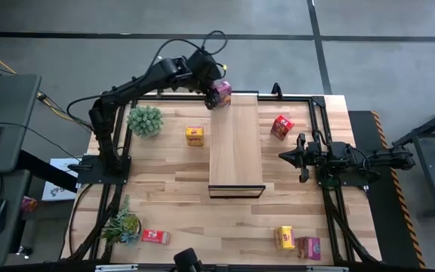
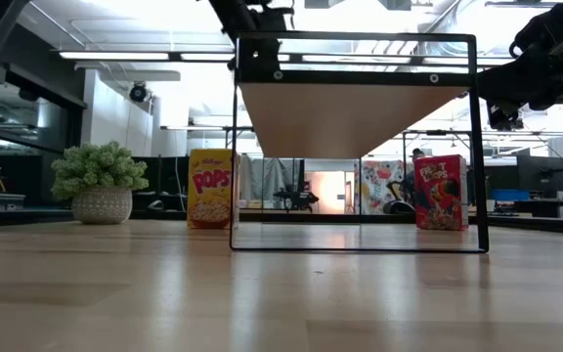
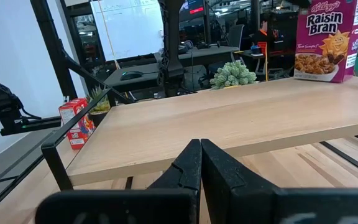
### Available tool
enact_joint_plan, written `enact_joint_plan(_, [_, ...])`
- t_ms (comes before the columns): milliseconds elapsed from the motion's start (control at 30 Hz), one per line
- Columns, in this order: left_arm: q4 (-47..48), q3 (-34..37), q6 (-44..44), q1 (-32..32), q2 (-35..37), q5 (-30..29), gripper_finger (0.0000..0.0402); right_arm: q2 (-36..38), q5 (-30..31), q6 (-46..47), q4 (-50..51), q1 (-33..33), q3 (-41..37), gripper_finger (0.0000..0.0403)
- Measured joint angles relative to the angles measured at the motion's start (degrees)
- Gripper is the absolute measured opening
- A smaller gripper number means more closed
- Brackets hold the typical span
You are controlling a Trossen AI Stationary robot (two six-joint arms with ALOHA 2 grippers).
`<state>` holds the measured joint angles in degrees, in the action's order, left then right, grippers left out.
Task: Stack cereal on shelf
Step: Put the top violet cereal box on the shelf
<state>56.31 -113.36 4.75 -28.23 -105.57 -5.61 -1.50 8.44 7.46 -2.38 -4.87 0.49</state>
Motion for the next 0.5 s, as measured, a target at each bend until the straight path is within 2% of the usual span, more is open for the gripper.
enact_joint_plan(300, [-0.5,0.6,0.0,-0.1,5.7,-0.9,0.022,0.0,0.0,0.0,0.0,0.0,0.0,0.0002])
enact_joint_plan(400, [-3.3,4.8,0.0,-0.6,6.8,-4.5,0.0191,0.0,0.0,0.0,0.0,0.0,0.0,0.0002])
enact_joint_plan(500, [-9.3,13.3,0.0,-1.8,8.0,-6.1,0.0138,0.0,0.0,0.0,0.0,0.0,0.0,0.0002])
